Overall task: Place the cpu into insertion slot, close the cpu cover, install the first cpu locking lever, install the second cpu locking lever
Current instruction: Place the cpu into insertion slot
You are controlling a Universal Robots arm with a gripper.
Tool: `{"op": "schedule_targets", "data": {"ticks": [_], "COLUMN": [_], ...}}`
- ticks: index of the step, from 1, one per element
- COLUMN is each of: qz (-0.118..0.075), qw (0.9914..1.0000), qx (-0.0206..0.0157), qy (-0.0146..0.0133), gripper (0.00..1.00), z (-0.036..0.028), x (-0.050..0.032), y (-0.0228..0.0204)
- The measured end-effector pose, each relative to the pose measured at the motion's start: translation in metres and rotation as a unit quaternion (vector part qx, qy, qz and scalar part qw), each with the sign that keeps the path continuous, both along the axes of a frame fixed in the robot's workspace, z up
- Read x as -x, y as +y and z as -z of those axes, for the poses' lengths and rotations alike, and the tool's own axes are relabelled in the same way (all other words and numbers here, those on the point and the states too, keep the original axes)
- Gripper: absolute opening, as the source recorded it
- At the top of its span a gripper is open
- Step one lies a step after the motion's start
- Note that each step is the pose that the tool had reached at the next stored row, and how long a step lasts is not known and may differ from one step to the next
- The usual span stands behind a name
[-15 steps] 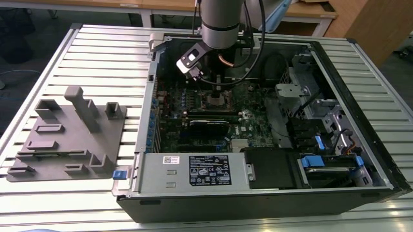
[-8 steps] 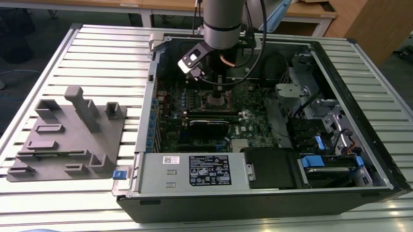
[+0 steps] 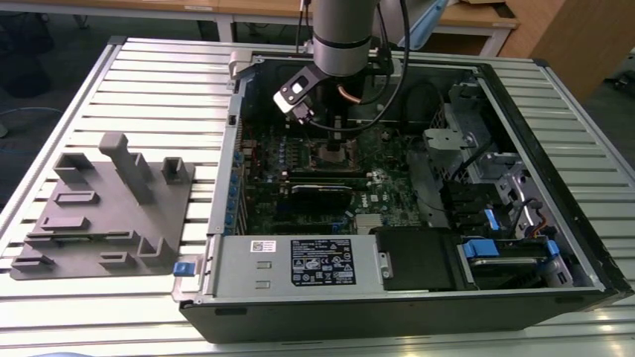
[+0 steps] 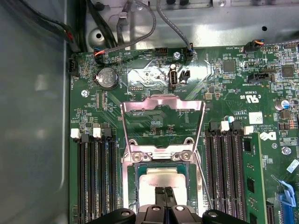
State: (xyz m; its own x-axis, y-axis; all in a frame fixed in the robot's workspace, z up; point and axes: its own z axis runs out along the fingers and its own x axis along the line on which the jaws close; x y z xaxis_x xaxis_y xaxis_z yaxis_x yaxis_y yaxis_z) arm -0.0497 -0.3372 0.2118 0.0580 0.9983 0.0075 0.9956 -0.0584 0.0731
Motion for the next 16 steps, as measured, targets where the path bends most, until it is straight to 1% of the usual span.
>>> {"op": "schedule_targets", "data": {"ticks": [1, 2, 3, 4, 6, 16], "qz": [0.000, 0.000, 0.000, 0.000, 0.000, 0.000], "qw": [1.00000, 1.00000, 0.99999, 0.99999, 0.99998, 0.99998], "qx": [0.0001, -0.0002, -0.0001, -0.0001, 0.0000, -0.0001], "qy": [0.0004, 0.0028, 0.0036, 0.0036, 0.0057, 0.0056], "gripper": [0.11, 0.11, 0.11, 0.11, 0.11, 0.11], "z": [0.0000, 0.0002, 0.0001, 0.0001, -0.0002, -0.0009], "x": [0.0000, -0.0001, -0.0001, 0.0000, 0.0000, 0.0000], "y": [0.0000, 0.0001, 0.0000, 0.0000, 0.0000, 0.0000]}}
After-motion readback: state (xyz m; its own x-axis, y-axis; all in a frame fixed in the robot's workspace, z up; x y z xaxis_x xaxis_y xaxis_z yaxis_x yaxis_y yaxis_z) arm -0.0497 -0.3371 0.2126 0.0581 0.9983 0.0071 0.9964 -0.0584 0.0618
